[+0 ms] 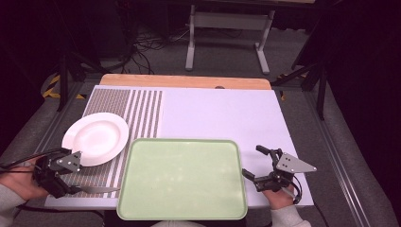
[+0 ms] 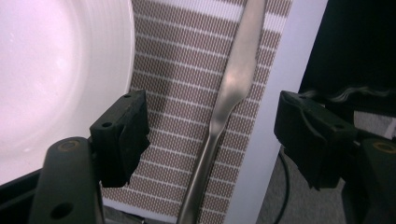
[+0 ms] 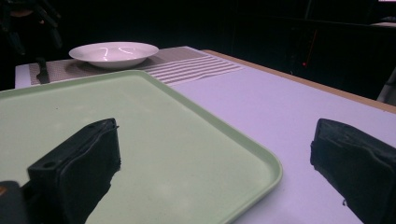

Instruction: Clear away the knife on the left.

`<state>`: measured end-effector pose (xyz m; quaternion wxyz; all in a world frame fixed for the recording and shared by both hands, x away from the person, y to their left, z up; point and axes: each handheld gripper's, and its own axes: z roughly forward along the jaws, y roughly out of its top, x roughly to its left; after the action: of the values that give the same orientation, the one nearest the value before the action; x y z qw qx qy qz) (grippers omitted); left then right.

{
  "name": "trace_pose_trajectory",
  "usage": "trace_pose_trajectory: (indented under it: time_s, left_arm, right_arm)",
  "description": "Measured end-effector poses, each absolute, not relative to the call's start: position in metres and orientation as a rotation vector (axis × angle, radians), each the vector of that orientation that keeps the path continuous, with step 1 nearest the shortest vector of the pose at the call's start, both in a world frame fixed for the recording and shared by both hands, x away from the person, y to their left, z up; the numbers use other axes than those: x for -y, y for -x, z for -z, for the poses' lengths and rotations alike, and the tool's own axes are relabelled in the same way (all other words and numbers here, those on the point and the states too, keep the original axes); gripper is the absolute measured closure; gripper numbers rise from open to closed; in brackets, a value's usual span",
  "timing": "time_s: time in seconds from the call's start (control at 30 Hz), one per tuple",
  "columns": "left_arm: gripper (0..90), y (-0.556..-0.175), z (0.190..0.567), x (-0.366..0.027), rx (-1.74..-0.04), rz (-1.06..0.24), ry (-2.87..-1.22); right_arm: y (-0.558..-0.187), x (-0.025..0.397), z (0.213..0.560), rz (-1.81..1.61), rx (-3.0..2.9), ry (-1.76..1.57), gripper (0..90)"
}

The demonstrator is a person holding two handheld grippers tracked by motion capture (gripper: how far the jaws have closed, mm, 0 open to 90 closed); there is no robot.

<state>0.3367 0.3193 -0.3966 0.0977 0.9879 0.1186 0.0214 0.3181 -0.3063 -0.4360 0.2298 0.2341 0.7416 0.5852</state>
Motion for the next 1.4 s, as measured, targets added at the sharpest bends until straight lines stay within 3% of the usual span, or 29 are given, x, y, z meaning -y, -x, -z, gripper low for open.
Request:
trace_pose_trajectory:
  time_s: [0.37,1.1,1.4]
  left_arm:
    - [35.8,-0.344,0.409,-0.318,-0.315,-0.005,-3.060]
    - [69.4,-0.345,0.427,-0.314,-0.132,0.036,-3.237]
    - [79.5,-0.339,0.430,-0.310,-0.023,-0.024,-3.265]
  right_arm:
    - [-0.319,0.307,0.436,-1.614,-2.039,-0.642,2.2]
    - [-0.319,0.308,0.436,-1.616,-2.042,-0.639,2.2]
    - [-0.318,0.308,0.436,-1.615,-2.046,-0.639,2.3]
